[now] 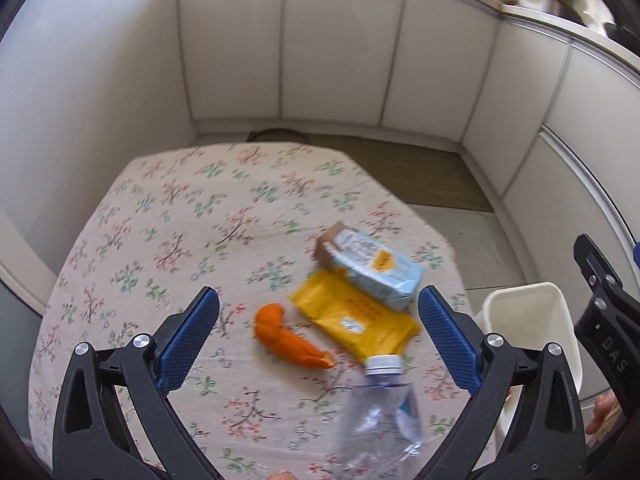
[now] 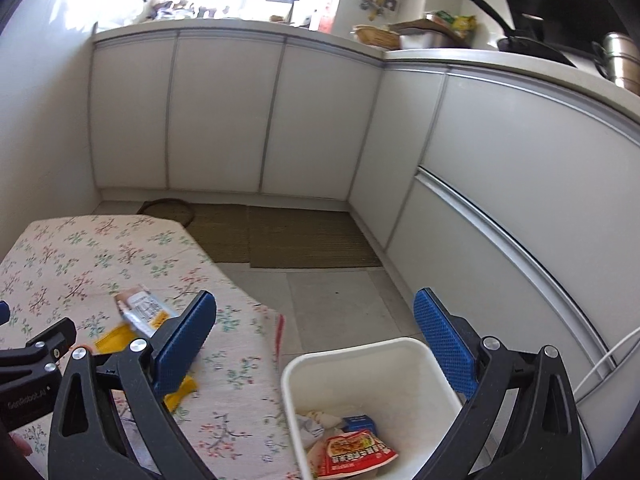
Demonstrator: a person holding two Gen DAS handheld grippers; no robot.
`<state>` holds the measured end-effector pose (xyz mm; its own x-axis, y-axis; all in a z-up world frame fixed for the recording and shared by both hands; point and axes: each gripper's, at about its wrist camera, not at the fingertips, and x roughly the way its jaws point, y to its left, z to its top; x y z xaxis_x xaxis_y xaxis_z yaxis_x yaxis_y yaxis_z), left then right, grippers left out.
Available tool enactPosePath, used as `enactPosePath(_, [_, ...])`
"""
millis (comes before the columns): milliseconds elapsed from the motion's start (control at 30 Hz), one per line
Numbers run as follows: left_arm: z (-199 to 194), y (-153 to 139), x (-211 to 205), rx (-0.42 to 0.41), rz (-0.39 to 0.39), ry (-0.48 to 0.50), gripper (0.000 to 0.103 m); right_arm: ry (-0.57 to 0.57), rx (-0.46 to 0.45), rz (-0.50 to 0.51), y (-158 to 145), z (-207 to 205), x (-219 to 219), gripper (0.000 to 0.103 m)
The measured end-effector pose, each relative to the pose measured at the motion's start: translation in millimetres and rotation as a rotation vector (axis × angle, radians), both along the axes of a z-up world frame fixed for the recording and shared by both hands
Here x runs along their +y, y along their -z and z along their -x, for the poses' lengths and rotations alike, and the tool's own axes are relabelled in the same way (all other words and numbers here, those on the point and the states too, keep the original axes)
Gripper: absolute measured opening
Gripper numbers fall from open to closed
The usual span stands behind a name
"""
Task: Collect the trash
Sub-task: 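Move both tools back over the remaining trash on the table, then grasp the second orange peel piece with the left gripper, then grasp the milk carton with the right gripper while the left gripper lifts the orange peel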
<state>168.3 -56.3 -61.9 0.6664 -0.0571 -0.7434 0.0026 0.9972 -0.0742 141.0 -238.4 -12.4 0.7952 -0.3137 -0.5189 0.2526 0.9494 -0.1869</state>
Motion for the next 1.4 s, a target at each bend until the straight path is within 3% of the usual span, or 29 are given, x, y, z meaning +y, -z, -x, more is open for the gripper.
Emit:
enactPosePath(167, [-22.5, 29.5, 39.3, 0.113, 0.038, -0.086, 0.096, -0.061, 0.031, 0.023, 7.2, -16.2, 30.1, 0.096])
enactPosePath(367, [-48.0, 75.2, 64.1, 0.330, 0.207, -0.136, 0.093, -0.093, 0.096, 0.032, 19.6, -32.1, 38.5, 0.096])
enactPosePath(467, [-54.0, 91.2, 55.7, 0.380, 0.217, -0.110, 0.080, -0.099, 0.136, 0.008, 26.2, -40.8, 34.0, 0.096])
enactPosePath(633, [-55.0, 108.0, 32.9, 0.435, 0.195, -0.028, 0.045, -0.142, 0.213, 0.002, 43.3, -61.1, 34.2, 0.096])
enactPosePath(833, [-51.8, 101.5, 40.8, 0.394, 0.203, -0.014, 0.024, -0.264, 0.362, -0.035, 74.1, -98.5, 47.9, 0.096])
enactPosePath(1100, [-45.5, 64.5, 63.9, 0.309, 0.264, -0.028, 0.023, -0.520, 0.577, -0.083, 121.7, -147.1, 79.1, 0.096])
enactPosePath(1267, [-48.9, 47.8, 68.3, 0.266, 0.272, -0.023, 0.023, -0.625, 0.628, -0.150, 134.4, -160.2, 96.2, 0.095])
enactPosePath(1300, [-51.2, 47.9, 69.6, 0.264, 0.276, -0.024, 0.023, -0.624, 0.632, -0.152, 137.6, -162.3, 99.8, 0.093])
enactPosePath(1333, [-51.1, 48.0, 70.1, 0.263, 0.276, -0.027, 0.023, -0.623, 0.643, -0.169, 140.7, -164.9, 101.0, 0.073])
enactPosePath(1367, [-51.3, 49.1, 71.2, 0.262, 0.275, -0.031, 0.023, -0.624, 0.664, -0.193, 143.7, -168.1, 101.2, 0.062])
enactPosePath(1400, [-51.9, 49.2, 72.9, 0.261, 0.273, -0.040, 0.023, -0.617, 0.675, -0.218, 145.1, -169.8, 100.1, 0.062])
